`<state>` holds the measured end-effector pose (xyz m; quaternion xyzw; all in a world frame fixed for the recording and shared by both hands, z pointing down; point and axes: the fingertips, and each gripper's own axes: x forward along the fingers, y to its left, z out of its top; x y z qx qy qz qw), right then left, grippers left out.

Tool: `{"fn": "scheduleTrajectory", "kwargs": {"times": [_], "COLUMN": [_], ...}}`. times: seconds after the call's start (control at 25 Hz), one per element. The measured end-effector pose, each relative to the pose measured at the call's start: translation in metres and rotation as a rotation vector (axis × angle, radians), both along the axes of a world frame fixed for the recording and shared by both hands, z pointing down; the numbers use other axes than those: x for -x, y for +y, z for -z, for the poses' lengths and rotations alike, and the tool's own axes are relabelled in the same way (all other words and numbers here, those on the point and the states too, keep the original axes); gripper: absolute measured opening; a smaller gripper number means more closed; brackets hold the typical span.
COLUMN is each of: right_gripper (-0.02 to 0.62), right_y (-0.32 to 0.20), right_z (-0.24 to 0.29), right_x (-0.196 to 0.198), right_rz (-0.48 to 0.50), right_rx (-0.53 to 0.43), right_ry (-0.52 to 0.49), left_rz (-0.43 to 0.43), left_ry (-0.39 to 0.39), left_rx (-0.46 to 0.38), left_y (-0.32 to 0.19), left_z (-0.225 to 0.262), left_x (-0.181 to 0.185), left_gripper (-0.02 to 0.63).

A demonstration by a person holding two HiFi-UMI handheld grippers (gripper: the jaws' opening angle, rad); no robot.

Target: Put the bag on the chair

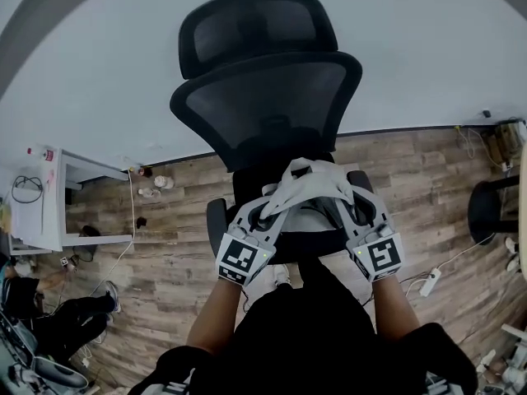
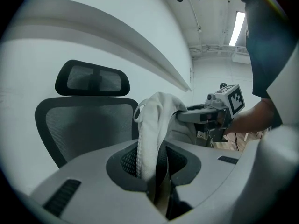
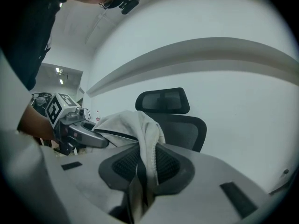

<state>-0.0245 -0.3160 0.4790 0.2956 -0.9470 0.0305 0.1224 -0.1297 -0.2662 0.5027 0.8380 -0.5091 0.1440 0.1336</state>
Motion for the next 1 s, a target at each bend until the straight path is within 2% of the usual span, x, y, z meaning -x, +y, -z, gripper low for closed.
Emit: {"fn": "scheduleTrajectory", "kwargs": {"times": [0.28,0.52,0.8,1.0], "right_gripper": [0.089,0.091,0.092,0.092], "right_y": [-0.022,-0.046,-0.067,-0.083], "right_z": [-0.045,-0.076,-0.114,-0.124], "right_x": [0.009,0.017,0.024,0.031], "right_rz": [0.037,0.037,0.065,0.075], "right_rx": [0.055,0.139,0.167,0.185], "right_ry": [0.058,0.127,0.135,0.129], "left_rz": [0.012,0.018,0.019,0.041], "left_ry": [0.004,0.006,-0.021,-0.024], "left_rx": [0.063,0.108,0.159,0.164], "left_y": [-0.02,-0.043,-0.063,-0.08], "left_z": [-0.042,-0.074,-0.11,-0.12], "left_x": [0.009,0.016,0.023,0.032], "left_gripper": [0.084,0.084,0.084,0.085]}}
